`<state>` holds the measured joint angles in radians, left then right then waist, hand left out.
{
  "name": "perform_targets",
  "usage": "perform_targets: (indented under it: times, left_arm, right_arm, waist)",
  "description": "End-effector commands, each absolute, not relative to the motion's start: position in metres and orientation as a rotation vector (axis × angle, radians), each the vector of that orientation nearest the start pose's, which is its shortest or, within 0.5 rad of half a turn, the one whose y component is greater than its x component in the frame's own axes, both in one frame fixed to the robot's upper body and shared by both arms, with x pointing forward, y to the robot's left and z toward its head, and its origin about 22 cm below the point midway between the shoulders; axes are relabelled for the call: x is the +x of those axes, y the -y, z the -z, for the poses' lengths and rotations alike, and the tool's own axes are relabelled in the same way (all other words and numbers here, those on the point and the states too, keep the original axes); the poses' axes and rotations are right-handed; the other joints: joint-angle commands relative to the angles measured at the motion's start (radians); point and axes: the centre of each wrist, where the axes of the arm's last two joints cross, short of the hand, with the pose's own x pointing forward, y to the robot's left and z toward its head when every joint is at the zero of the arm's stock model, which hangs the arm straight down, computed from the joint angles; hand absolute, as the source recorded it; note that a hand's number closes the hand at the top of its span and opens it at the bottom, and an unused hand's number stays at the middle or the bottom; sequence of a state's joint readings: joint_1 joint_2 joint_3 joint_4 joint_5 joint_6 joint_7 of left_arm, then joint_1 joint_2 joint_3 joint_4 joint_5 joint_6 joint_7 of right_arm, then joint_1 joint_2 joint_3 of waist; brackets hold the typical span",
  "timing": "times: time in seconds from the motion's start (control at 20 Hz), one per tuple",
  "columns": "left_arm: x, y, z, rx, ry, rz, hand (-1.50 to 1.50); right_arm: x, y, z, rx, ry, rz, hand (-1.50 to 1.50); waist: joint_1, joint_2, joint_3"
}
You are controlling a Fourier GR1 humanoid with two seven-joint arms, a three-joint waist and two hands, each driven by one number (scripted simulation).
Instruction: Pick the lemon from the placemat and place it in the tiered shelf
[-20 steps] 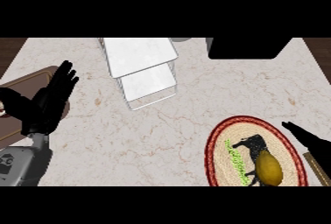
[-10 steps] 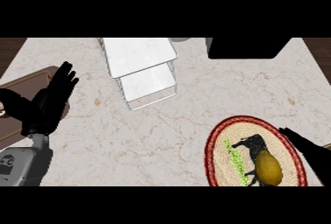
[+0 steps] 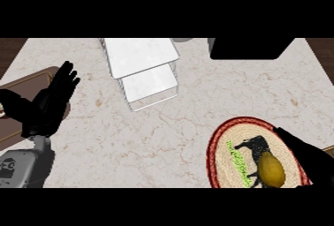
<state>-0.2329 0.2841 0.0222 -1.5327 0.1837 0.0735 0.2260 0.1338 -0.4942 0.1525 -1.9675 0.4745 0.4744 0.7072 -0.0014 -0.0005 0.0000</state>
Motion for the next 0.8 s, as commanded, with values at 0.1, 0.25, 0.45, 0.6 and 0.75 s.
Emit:
perform_targets:
  times: [0.1, 0.25, 0.45, 0.6, 0.75]
  left_arm:
    - [0.303, -0.286, -0.058, 0.074, 1.533, 0.045, 0.0]
    - [0.302, -0.272, -0.08, 0.087, 1.523, 0.056, 0.0]
    - [0.301, -0.283, -0.054, 0.089, 1.512, 0.062, 0.0]
    - [0.299, -0.268, -0.065, 0.107, 1.541, 0.041, 0.0]
    - [0.286, -0.275, -0.071, 0.087, 1.513, 0.058, 0.0]
  right_arm:
    - [0.192, 0.264, -0.063, -0.619, 0.805, -0.977, -1.5]
    - [0.195, 0.275, -0.044, -0.602, 0.79, -0.982, -1.5]
    - [0.222, 0.27, -0.039, -0.581, 0.773, -1.001, 1.5]
    - [0.212, 0.259, -0.016, -0.571, 0.756, -1.017, 1.5]
    - [0.206, 0.256, -0.029, -0.66, 0.833, -1.108, 1.5]
  waist:
    - [-0.003, 0.001, 0.0]
    - [-0.001, 0.0, 0.0]
    - [0.002, 0.001, 0.0]
    - [0.001, 0.001, 0.0]
    - [0.003, -0.001, 0.0]
